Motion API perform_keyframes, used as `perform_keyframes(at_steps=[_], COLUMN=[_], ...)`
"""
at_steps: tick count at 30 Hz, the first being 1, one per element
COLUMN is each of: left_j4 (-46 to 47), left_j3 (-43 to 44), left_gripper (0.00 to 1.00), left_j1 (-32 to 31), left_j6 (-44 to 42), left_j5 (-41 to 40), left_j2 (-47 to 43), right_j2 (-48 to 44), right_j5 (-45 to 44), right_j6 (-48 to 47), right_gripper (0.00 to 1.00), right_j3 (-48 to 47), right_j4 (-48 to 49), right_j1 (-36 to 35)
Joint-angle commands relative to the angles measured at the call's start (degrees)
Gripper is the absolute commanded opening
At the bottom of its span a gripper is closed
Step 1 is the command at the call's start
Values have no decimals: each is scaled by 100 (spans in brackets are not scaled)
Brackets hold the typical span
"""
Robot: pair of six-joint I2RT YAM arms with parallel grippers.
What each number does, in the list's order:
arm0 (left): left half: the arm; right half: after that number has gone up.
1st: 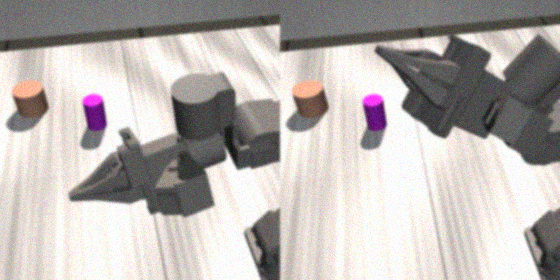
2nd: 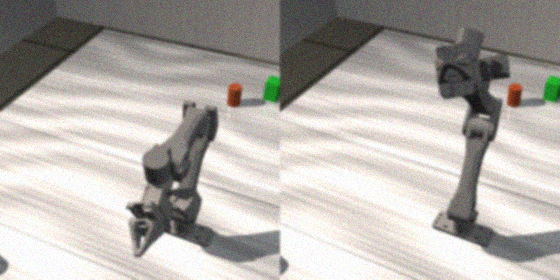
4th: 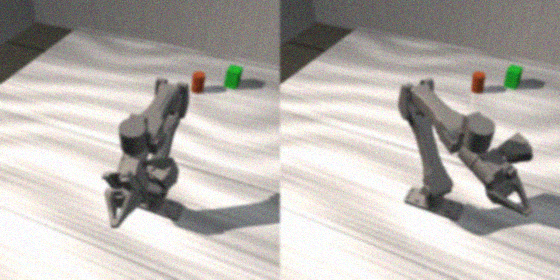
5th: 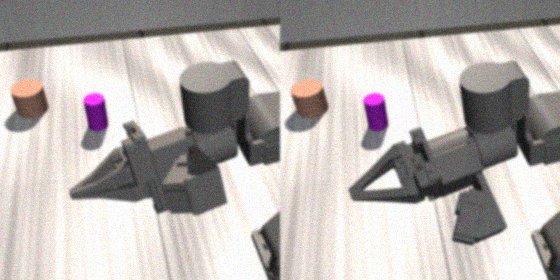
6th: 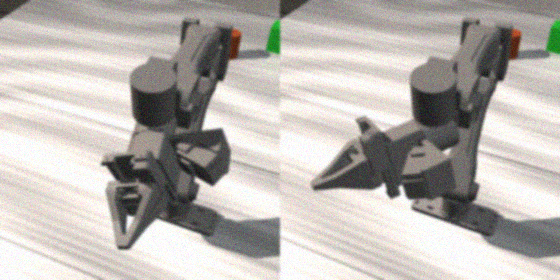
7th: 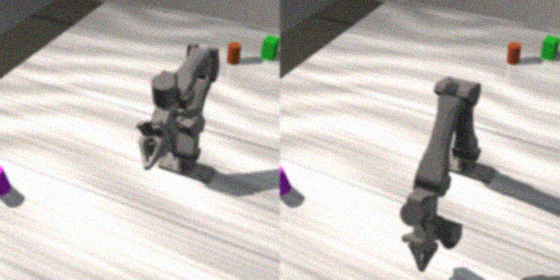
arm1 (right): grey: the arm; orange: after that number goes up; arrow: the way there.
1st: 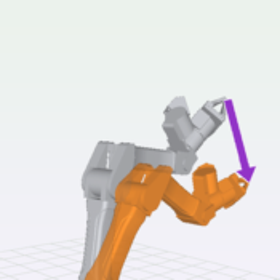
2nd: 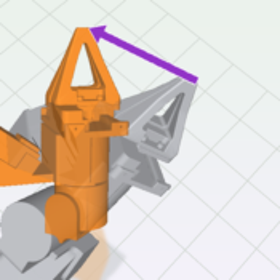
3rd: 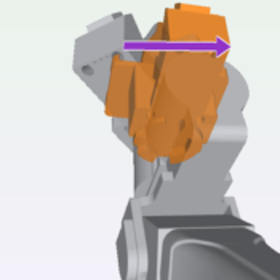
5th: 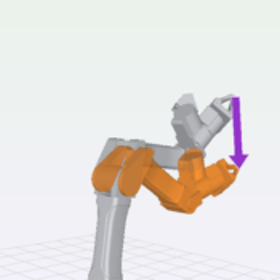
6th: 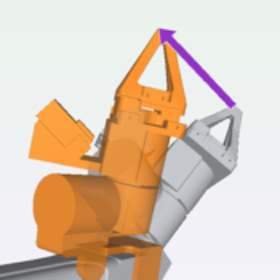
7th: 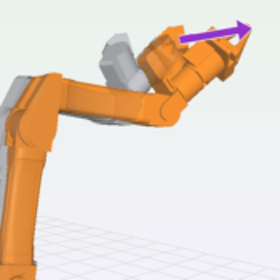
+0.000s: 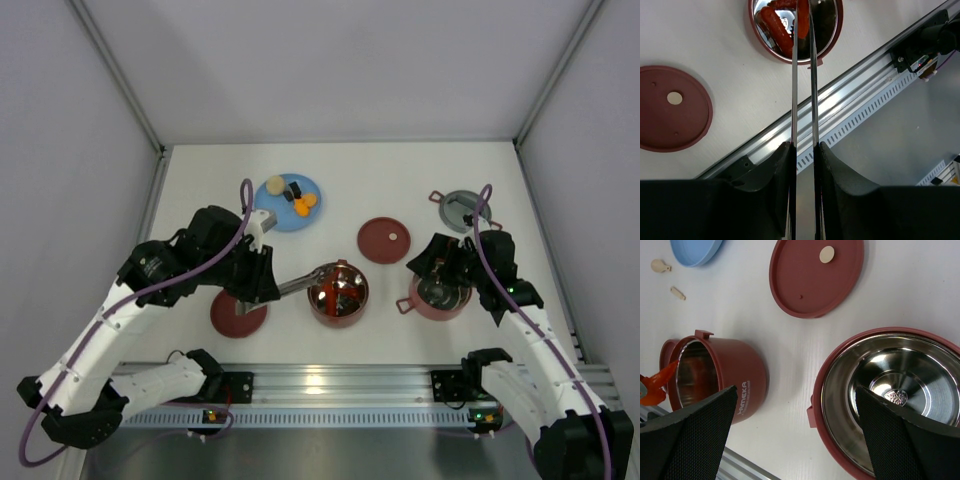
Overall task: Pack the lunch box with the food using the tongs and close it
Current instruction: Place the fake food in the packing box.
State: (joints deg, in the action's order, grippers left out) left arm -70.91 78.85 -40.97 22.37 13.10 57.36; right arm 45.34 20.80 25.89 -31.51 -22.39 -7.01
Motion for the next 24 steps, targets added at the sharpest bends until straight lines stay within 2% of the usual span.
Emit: perform_keyframes(at_steps=[1, 9, 12, 19, 24], left_j4=[139, 227, 254, 262, 315], left_j3=[-141, -370, -397, -309, -291], left_gripper=[0, 2, 6, 25, 29], left_j1=[-16, -69, -87, -95, -95], left_j6=[83, 22, 4, -66, -101], left_j5=[262, 333, 342, 316, 333], left_j2=[-120, -111, -85, -6, 64], right_j2=[-61, -69, -96, -113, -113], right_j5=[-41, -58, -58, -58, -49], right_j6=[-93, -84, -84, -84, -93], right_gripper=[100, 99, 100, 99, 99], right_j3=[-198, -189, -189, -172, -180], right_j4=[-2, 7, -2, -2, -2], right_j1=[68, 68, 68, 59, 68])
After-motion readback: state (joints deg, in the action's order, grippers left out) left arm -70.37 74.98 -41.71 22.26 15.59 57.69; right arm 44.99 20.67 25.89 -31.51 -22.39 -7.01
